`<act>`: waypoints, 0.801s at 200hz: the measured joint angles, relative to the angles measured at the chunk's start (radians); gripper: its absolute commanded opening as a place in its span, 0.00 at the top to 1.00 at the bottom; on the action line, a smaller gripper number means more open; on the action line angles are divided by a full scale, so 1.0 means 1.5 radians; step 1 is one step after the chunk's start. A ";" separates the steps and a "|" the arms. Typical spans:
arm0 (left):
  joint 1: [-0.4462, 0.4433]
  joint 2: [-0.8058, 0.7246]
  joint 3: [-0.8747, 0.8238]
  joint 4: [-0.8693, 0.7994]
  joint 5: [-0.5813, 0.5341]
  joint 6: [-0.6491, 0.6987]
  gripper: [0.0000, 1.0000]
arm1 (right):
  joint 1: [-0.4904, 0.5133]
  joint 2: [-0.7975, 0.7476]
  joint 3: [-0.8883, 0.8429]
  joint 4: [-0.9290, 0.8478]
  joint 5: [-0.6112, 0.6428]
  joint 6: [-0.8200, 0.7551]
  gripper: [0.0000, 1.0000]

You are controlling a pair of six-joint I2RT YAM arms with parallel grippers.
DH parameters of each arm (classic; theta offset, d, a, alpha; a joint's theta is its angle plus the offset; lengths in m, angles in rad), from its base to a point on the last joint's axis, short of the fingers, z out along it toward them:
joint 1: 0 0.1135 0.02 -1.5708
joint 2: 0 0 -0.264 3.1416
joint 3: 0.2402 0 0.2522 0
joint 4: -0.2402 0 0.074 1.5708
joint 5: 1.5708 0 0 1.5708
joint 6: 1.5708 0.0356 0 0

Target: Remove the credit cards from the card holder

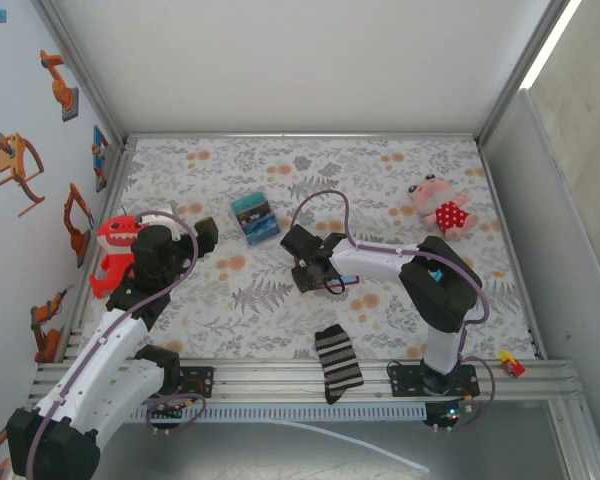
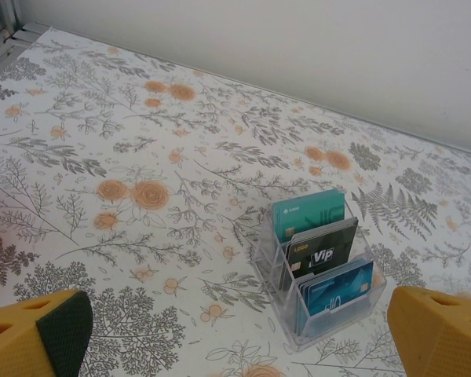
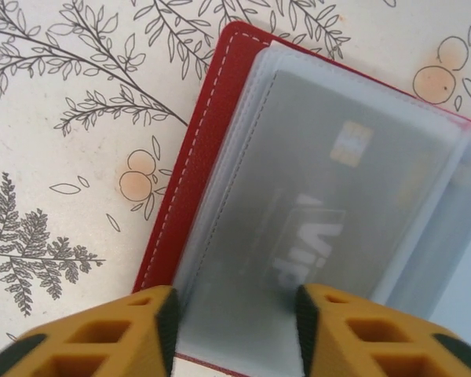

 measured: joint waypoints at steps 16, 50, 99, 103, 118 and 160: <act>0.000 0.001 0.000 -0.002 0.000 0.000 0.03 | 0.000 0.000 0.000 0.003 -0.001 0.004 0.70; 0.000 0.001 0.000 -0.003 0.001 0.000 0.03 | -0.003 -0.001 -0.002 0.009 -0.006 0.007 0.80; -0.003 0.001 0.009 -0.019 0.001 0.000 0.03 | -0.020 -0.021 -0.023 0.035 -0.054 0.016 0.89; -0.005 0.000 0.011 -0.021 0.001 0.000 0.03 | -0.019 -0.022 -0.024 0.036 -0.059 0.017 0.90; -0.011 -0.002 0.017 -0.022 0.001 0.000 0.03 | -0.019 -0.028 -0.027 0.043 -0.074 0.022 0.93; -0.028 -0.003 0.029 -0.026 0.000 0.000 0.03 | -0.019 -0.061 -0.040 0.049 -0.093 0.037 0.96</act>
